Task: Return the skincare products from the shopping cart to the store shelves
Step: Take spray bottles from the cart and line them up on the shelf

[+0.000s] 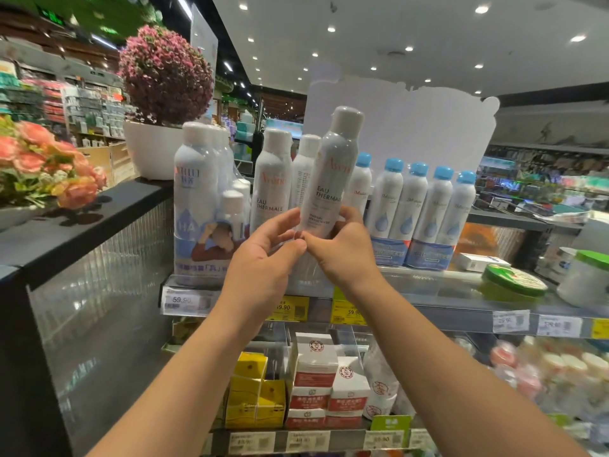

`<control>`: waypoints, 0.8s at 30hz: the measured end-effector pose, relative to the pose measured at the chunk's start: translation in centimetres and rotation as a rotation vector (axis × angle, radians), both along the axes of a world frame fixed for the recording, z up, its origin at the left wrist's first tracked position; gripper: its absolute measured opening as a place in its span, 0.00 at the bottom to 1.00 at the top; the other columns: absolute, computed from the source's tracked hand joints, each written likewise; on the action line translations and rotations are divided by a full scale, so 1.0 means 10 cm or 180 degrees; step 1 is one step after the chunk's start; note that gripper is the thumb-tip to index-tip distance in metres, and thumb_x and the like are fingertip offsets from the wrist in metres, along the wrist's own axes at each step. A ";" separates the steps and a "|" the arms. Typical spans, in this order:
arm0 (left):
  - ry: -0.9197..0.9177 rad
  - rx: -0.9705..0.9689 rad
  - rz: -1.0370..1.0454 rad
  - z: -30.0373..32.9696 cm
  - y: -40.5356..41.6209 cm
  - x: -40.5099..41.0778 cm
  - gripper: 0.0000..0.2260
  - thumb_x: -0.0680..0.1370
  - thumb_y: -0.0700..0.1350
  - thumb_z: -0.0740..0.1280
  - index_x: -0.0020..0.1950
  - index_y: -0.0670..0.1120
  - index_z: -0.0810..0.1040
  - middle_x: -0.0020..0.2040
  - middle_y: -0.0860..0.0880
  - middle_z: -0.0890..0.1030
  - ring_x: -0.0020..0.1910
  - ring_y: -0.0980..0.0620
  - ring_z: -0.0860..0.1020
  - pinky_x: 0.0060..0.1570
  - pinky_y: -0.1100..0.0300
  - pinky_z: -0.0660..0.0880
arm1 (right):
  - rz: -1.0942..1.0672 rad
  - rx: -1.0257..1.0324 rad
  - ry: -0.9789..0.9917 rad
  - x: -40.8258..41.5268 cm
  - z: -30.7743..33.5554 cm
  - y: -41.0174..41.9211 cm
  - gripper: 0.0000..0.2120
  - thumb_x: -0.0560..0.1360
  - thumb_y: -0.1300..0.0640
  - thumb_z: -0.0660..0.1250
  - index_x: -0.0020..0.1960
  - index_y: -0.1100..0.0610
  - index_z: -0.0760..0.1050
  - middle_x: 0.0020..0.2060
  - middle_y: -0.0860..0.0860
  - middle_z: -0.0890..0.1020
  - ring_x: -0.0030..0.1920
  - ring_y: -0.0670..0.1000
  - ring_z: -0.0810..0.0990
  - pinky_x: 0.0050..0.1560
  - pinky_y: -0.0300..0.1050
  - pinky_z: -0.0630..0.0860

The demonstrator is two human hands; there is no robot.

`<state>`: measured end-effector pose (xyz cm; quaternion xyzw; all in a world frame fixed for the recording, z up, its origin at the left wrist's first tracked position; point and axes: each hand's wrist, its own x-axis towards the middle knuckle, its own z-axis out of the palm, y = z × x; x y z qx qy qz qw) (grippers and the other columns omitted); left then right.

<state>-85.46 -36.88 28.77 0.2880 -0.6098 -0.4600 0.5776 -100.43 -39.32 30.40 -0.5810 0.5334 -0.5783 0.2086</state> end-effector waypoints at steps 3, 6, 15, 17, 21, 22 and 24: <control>-0.0062 0.0024 0.0030 -0.03 -0.04 0.01 0.21 0.82 0.44 0.68 0.73 0.60 0.72 0.66 0.62 0.79 0.65 0.65 0.76 0.63 0.63 0.72 | 0.0001 0.0078 0.0027 0.02 -0.06 -0.06 0.35 0.67 0.56 0.82 0.68 0.53 0.69 0.50 0.48 0.87 0.51 0.44 0.86 0.59 0.52 0.83; -0.0109 0.0077 0.0005 -0.03 -0.05 0.01 0.24 0.82 0.45 0.68 0.77 0.59 0.68 0.68 0.61 0.77 0.65 0.67 0.75 0.65 0.63 0.71 | -0.0055 0.0125 0.0079 0.04 -0.10 -0.09 0.34 0.65 0.52 0.82 0.65 0.50 0.70 0.49 0.46 0.87 0.51 0.44 0.86 0.59 0.53 0.83; -0.0257 0.0134 0.0032 -0.04 -0.05 0.02 0.27 0.81 0.45 0.68 0.79 0.58 0.66 0.72 0.60 0.74 0.69 0.65 0.72 0.70 0.59 0.70 | -0.0038 0.0288 0.0116 0.05 -0.14 -0.10 0.37 0.60 0.51 0.80 0.66 0.47 0.70 0.49 0.50 0.87 0.49 0.49 0.87 0.54 0.54 0.85; -0.0312 0.0131 0.0071 -0.04 -0.05 0.00 0.27 0.82 0.45 0.68 0.79 0.57 0.65 0.73 0.59 0.74 0.70 0.63 0.72 0.70 0.59 0.70 | -0.0040 0.0312 0.0114 0.04 -0.15 -0.09 0.33 0.67 0.59 0.80 0.66 0.48 0.70 0.49 0.49 0.86 0.48 0.49 0.87 0.53 0.51 0.85; -0.0396 0.0143 0.0088 -0.05 -0.07 -0.03 0.28 0.82 0.46 0.67 0.80 0.57 0.64 0.74 0.57 0.72 0.72 0.59 0.71 0.72 0.57 0.69 | -0.0054 0.0286 0.0090 0.03 -0.17 -0.07 0.28 0.69 0.62 0.80 0.64 0.49 0.72 0.50 0.46 0.84 0.50 0.46 0.85 0.46 0.37 0.81; -0.0405 0.0145 0.0080 -0.06 -0.08 -0.03 0.28 0.82 0.46 0.67 0.80 0.57 0.63 0.74 0.57 0.72 0.72 0.59 0.70 0.72 0.57 0.69 | -0.0061 0.0279 0.0050 0.03 -0.18 -0.07 0.27 0.69 0.62 0.80 0.63 0.48 0.73 0.50 0.46 0.84 0.50 0.45 0.85 0.46 0.36 0.80; -0.0429 0.0139 0.0072 -0.08 -0.09 -0.05 0.28 0.82 0.46 0.68 0.80 0.57 0.63 0.75 0.57 0.72 0.72 0.59 0.70 0.70 0.61 0.68 | -0.0068 0.0277 0.0001 0.03 -0.20 -0.08 0.27 0.69 0.63 0.80 0.62 0.48 0.73 0.50 0.45 0.84 0.50 0.43 0.85 0.46 0.35 0.80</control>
